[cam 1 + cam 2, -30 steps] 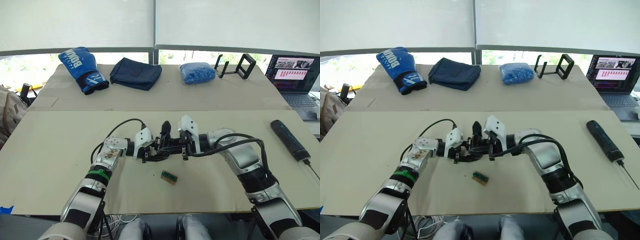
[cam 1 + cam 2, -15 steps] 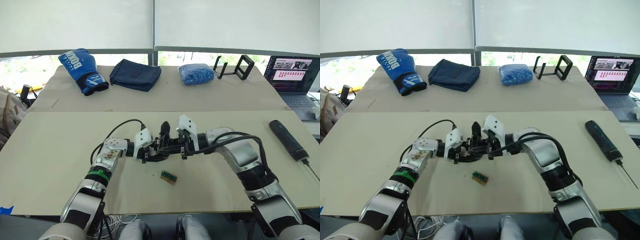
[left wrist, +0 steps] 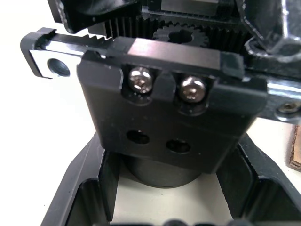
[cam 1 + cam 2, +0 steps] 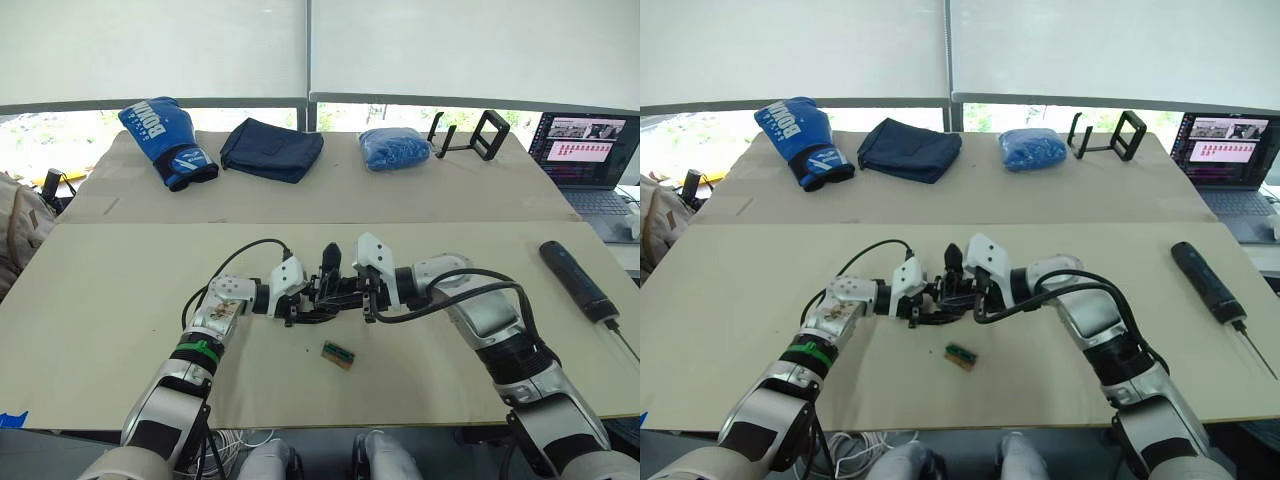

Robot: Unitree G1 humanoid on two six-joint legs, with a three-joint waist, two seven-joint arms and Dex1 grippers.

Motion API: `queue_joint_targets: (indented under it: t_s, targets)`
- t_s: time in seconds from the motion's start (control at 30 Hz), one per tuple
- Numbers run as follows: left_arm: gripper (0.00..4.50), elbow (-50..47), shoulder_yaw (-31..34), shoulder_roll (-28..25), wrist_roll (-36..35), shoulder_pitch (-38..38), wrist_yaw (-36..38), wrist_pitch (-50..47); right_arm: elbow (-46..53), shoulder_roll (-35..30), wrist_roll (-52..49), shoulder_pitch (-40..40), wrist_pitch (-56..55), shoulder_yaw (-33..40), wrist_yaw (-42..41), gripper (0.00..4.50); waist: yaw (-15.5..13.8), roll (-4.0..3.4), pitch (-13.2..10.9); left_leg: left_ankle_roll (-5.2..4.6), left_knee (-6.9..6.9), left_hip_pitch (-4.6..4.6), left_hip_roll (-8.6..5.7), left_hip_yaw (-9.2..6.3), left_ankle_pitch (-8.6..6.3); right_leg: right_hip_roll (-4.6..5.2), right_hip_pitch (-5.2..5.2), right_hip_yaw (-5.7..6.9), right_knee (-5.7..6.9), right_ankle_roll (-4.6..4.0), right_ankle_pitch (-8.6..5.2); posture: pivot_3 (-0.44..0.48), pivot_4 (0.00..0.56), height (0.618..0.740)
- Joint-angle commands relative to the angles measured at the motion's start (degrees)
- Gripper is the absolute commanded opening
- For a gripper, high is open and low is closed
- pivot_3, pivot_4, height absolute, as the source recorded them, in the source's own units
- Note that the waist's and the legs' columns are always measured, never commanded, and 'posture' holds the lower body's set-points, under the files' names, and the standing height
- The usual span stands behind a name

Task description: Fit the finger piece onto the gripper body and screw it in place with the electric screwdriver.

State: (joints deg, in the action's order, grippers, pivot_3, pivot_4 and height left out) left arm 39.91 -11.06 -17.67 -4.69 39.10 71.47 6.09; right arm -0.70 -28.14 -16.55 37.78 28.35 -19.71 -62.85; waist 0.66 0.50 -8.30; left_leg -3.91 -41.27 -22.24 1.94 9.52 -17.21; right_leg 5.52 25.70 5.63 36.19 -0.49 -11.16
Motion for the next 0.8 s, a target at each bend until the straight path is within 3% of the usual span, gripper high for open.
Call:
queue_joint_targets:
  t_s: [0.03, 0.37, 0.43, 0.7, 0.73, 0.8]
  targets:
    - [2.32, -1.0, -0.8, -0.2, -0.3, -1.1, 1.6, -0.2, -1.8, -1.0, 1.3, -1.0, 0.7, 0.9, 0.7, 0.38, 0.0, 0.00, 0.0, 0.00, 0.00, 0.00, 0.00, -0.01, 0.00, 0.00, 0.00, 0.00, 0.00, 0.00, 0.00, 0.000, 0.150, 0.740]
    - [2.32, -0.7, -0.7, -0.4, -0.2, -1.0, 1.4, -0.3, 2.6, -0.3, -2.6, -1.3, -3.0, 4.0, -1.9, 0.38, 0.0, 0.00, 0.0, -0.01, 0.01, -0.06, 0.00, -0.01, -0.01, 0.00, 0.03, 0.03, -0.04, 0.00, 0.00, 0.000, 0.150, 0.740]
    - [2.32, -0.7, -0.7, -0.3, -0.2, -0.9, 1.4, -0.2, 3.5, 0.1, -3.4, -1.1, -3.3, 4.7, -1.9, 1.41, 0.0, 0.01, 0.0, -0.01, 0.01, -0.09, 0.00, -0.01, -0.01, 0.00, 0.07, 0.03, -0.04, 0.00, 0.00, 0.000, 0.150, 0.740]
    - [2.32, -0.3, -0.6, -0.3, -0.2, -0.9, 1.5, -0.3, 6.2, 2.5, -6.7, -1.9, -8.1, 7.8, -3.5, 4.19, 0.1, 0.01, 0.0, -0.01, 0.01, -0.11, 0.00, 0.00, -0.01, -0.02, 0.12, 0.01, -0.03, 0.00, 0.00, 0.000, 0.150, 0.740]
    - [2.32, -0.3, -0.5, -0.3, -0.3, -0.9, 1.4, -0.3, 6.5, 2.7, -7.4, -2.2, -8.4, 8.3, -3.7, 4.46, 0.0, 0.01, 0.0, -0.01, 0.01, -0.11, 0.00, 0.00, -0.01, -0.02, 0.12, 0.02, -0.03, 0.00, 0.00, 0.000, 0.150, 0.740]
    - [2.32, -0.3, -0.5, -0.4, -0.2, -1.0, 1.5, -0.3, 7.3, 3.1, -9.4, -2.7, -9.2, 9.3, -5.0, 4.46, 0.0, 0.01, 0.0, -0.01, 0.02, -0.11, 0.00, 0.00, -0.01, -0.02, 0.12, 0.02, -0.04, 0.00, 0.00, 0.000, 0.150, 0.740]
